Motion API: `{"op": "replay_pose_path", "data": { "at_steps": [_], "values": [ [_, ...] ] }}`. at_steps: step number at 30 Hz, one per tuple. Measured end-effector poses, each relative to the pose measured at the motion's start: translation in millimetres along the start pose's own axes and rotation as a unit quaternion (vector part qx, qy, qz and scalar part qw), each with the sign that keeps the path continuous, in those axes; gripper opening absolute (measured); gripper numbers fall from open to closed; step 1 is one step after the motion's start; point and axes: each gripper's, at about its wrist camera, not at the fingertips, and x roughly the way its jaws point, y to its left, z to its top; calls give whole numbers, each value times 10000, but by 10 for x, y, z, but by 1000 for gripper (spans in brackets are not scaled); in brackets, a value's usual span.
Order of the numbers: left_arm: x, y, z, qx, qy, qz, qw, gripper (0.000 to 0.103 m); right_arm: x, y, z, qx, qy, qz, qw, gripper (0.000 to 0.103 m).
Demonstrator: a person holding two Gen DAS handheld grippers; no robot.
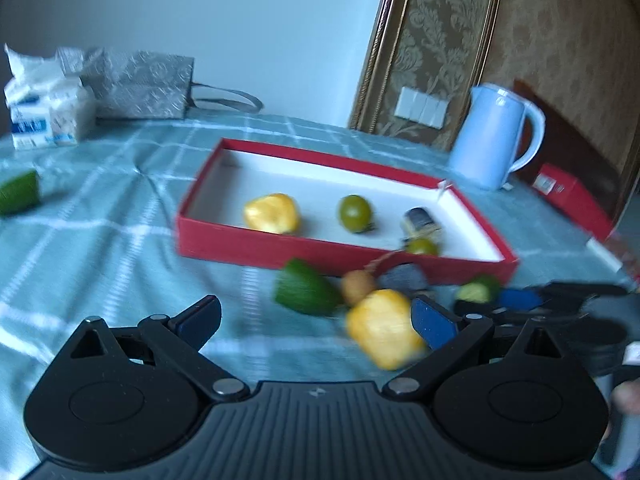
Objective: Organize fruits
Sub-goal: 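Grasp the green cucumber chunk beside the tray with the right gripper, then grasp the yellow pepper piece with the left gripper while the right regrips the cucumber chunk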
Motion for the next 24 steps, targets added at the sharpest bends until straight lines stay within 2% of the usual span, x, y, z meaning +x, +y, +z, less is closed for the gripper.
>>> {"op": "replay_pose_path", "data": {
  "at_steps": [3,6,10,13,17,24],
  "values": [
    [70,-109,7,-118,197,-35,9997,102,3,-11,-2,34,6,21,10000,38],
    [138,-172,-4,-150,283,98,9994,102,5,-19,1,33,8,17,10000,38],
    [179,-241,-27,-40,316,433,9986,102,5,-21,1,37,8,20,10000,38],
    [173,-257,-56,21,322,827,9961,103,5,-22,1,35,7,20,10000,38],
    [177,-285,-46,-40,394,1015,9940,103,6,-22,1,34,9,11,10000,37],
    [365,-451,-41,519,477,1338,9885,101,7,-19,1,32,9,-1,10000,39]
  ]
}}
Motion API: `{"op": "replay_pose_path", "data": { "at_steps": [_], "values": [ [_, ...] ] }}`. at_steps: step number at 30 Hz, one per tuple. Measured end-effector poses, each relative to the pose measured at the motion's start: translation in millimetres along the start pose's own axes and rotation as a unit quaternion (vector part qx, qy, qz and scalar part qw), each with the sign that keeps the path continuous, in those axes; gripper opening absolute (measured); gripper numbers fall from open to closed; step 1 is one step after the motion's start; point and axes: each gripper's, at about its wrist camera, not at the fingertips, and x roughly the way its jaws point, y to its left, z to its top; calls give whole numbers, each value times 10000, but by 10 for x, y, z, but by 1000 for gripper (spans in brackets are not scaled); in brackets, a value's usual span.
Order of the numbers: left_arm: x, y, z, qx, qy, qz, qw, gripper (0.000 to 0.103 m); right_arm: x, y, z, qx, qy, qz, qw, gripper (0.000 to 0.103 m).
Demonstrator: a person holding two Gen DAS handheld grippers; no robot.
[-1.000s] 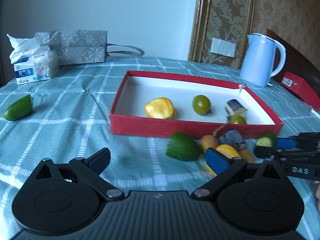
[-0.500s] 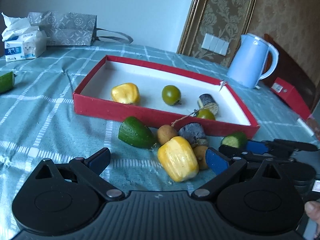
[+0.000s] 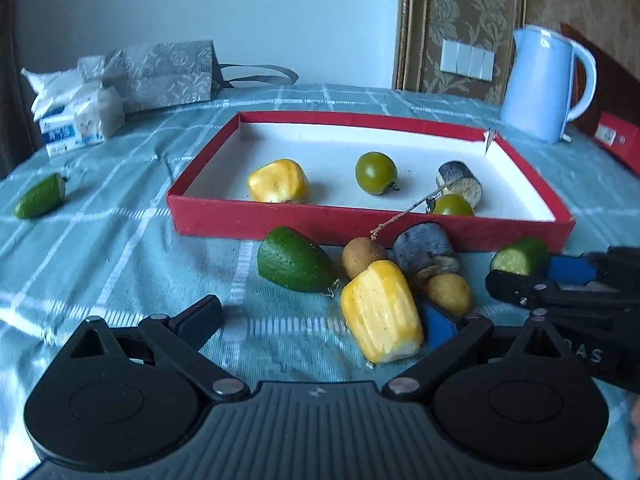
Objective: Organize fruits
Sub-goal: 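Grasp the yellow pepper piece with the left gripper while the right regrips the cucumber chunk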
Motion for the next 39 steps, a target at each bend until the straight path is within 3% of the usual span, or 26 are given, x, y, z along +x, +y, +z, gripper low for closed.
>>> {"op": "replay_pose_path", "data": {
  "at_steps": [3,10,16,18,20,21,22,24,26,31,35,36,39],
  "values": [
    [14,-20,16,99,-55,21,9999,94,4,-15,-2,42,6,-20,10000,41],
    [27,-8,36,352,-215,-349,9985,69,6,-18,-1,30,6,-29,10000,41],
    [28,-4,34,404,-248,-472,9978,61,6,-17,-5,22,12,-99,9999,46],
    [23,2,31,387,-255,-475,9978,60,11,-25,-7,55,28,-146,9999,57],
    [20,8,31,368,-257,-476,9979,59,20,-39,-6,116,51,-175,9998,59],
    [19,6,30,376,-258,-471,9979,59,25,-43,-4,138,58,-182,9997,66],
    [16,5,28,384,-261,-466,9978,57,31,-52,-3,173,77,-247,9995,73],
    [12,10,25,385,-268,-461,9978,56,70,-93,-3,296,197,-341,9988,100],
    [9,17,24,367,-272,-473,9978,56,90,-147,-7,442,251,-298,9983,101],
    [11,32,25,337,-274,-495,9978,56,69,-96,-13,298,199,-387,9986,94],
    [11,32,25,341,-275,-491,9978,56,20,-39,-11,135,57,-427,9990,73],
    [10,32,25,337,-277,-492,9978,55,12,-36,-10,125,41,-361,9993,61],
    [6,41,23,312,-290,-512,9978,52,-14,-11,-16,160,9,-160,9997,45]
  ]
}}
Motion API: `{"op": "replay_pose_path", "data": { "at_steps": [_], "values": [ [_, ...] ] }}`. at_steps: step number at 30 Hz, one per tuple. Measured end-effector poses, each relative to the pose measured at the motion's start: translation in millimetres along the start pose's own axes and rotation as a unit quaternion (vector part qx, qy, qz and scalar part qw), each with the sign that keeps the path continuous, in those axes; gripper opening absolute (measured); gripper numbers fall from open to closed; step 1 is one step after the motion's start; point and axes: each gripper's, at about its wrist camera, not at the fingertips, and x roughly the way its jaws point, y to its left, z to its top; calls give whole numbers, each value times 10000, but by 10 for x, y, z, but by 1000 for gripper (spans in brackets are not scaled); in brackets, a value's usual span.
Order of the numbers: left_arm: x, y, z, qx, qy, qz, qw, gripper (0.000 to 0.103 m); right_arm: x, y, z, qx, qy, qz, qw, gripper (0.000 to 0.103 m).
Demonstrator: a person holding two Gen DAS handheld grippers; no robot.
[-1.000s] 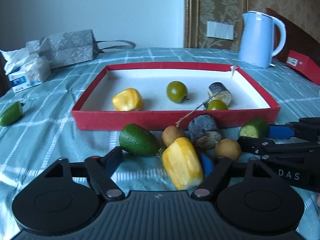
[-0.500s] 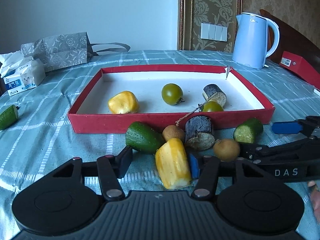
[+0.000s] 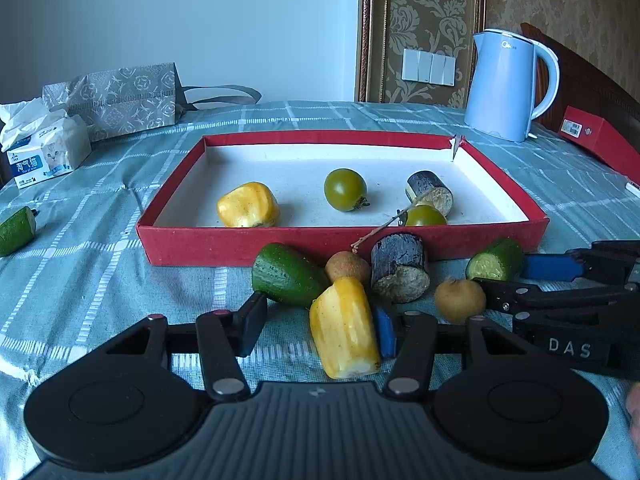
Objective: Organize fruits
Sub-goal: 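Grasp the yellow pepper piece with the left gripper while the right regrips the cucumber chunk, then carry the yellow pepper piece into the red tray and open the left gripper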
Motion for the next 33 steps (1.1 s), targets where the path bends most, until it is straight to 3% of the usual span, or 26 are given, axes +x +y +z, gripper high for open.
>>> {"op": "replay_pose_path", "data": {
  "at_steps": [2,6,24,33],
  "values": [
    [-7,15,0,-40,-20,-27,10000,49,-6,36,1,-91,-13,-11,10000,44],
    [-28,1,-14,6,-48,-108,9999,30,2,-8,4,34,0,75,10000,44],
    [-167,-101,3,258,-18,-24,9997,29,2,8,-1,-13,2,44,10000,44],
    [-327,-62,284,351,-387,37,9986,29,2,6,1,-14,2,44,10000,44]
  ]
}}
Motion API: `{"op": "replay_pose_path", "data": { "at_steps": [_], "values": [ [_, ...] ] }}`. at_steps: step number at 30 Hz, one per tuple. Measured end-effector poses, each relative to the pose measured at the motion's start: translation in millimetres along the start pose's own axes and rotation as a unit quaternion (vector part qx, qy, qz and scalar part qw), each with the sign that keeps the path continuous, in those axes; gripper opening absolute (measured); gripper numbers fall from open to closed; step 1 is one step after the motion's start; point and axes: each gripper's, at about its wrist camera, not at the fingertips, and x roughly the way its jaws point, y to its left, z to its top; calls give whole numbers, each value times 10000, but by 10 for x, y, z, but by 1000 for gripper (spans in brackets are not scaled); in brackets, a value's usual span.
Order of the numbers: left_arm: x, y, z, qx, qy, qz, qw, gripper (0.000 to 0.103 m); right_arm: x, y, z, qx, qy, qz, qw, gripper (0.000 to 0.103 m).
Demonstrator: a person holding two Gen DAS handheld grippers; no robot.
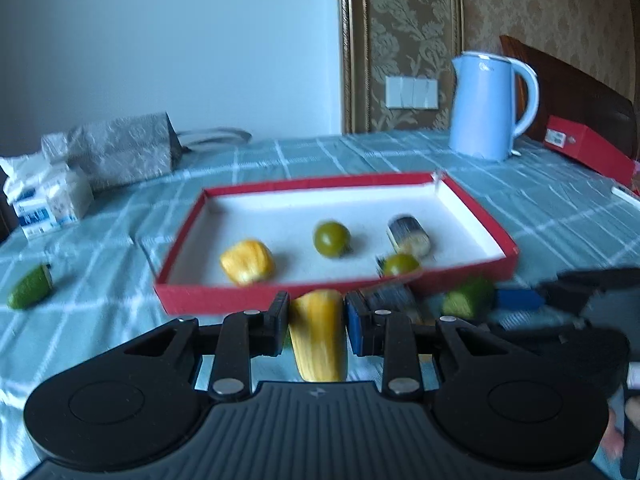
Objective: Organize fruits
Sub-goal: 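Carry the yellow pepper piece into the red tray and open the left gripper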
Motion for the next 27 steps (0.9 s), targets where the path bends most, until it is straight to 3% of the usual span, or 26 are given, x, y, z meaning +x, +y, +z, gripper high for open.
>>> {"op": "replay_pose_path", "data": {
  "at_steps": [9,21,27],
  "values": [
    [291,322,269,-263,-90,395,9988,28,0,5,1,2,1,0,10000,44],
    [836,374,373,-262,255,273,9990,28,1,6,1,4,1,1,10000,44],
    [914,306,397,-121,130,257,9995,29,0,10,1,4,1,0,10000,44]
  ]
}}
